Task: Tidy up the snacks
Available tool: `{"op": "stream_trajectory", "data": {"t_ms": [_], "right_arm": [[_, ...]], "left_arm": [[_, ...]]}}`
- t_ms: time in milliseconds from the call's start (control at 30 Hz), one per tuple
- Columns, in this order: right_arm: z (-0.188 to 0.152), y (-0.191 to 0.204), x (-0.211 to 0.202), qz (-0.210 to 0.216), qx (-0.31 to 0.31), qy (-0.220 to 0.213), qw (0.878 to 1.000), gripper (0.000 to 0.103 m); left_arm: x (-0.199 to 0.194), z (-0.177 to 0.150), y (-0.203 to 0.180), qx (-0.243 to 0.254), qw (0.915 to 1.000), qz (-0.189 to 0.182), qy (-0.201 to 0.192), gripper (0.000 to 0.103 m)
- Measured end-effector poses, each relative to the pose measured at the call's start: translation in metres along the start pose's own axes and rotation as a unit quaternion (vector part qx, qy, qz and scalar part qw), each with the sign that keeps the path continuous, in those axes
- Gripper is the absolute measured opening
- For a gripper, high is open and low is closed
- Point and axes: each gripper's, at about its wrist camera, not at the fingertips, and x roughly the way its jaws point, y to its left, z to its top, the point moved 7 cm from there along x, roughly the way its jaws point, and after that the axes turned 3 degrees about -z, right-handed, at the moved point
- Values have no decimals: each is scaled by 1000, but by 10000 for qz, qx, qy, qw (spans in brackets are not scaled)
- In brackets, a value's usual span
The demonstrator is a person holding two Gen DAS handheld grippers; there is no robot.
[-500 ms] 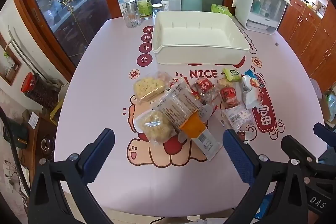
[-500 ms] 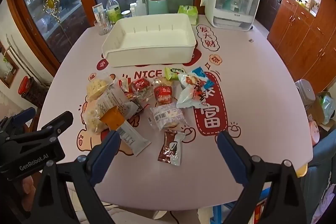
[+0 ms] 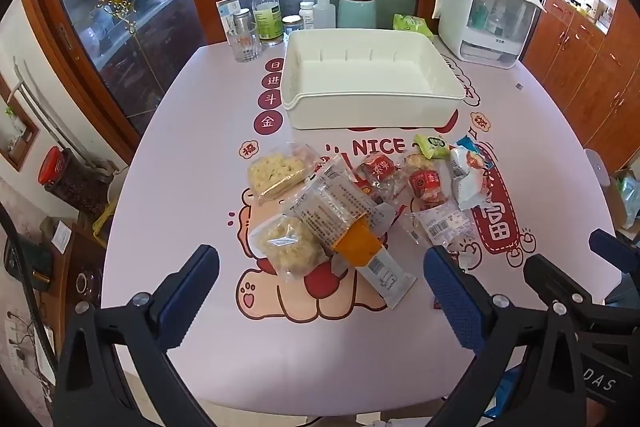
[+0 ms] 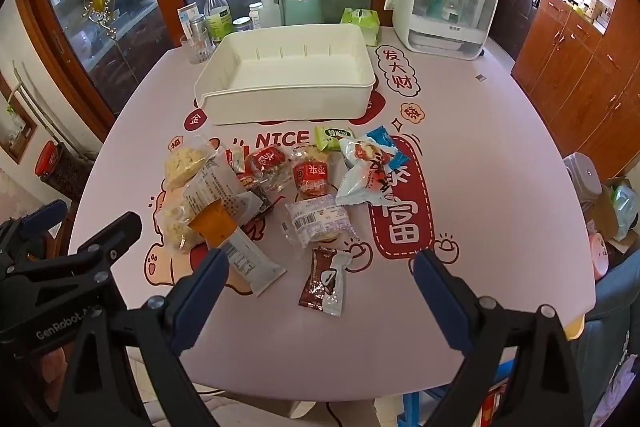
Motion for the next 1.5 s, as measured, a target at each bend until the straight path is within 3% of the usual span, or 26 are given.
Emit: {"op": "stream_trajectory", "data": {"t_ms": [1500], "right_arm": [[-11,-6,-8,50,113,-109,9999,95]], "left_arm": [[-6,-6,-6,56,10000,-36,-9,102]]}}
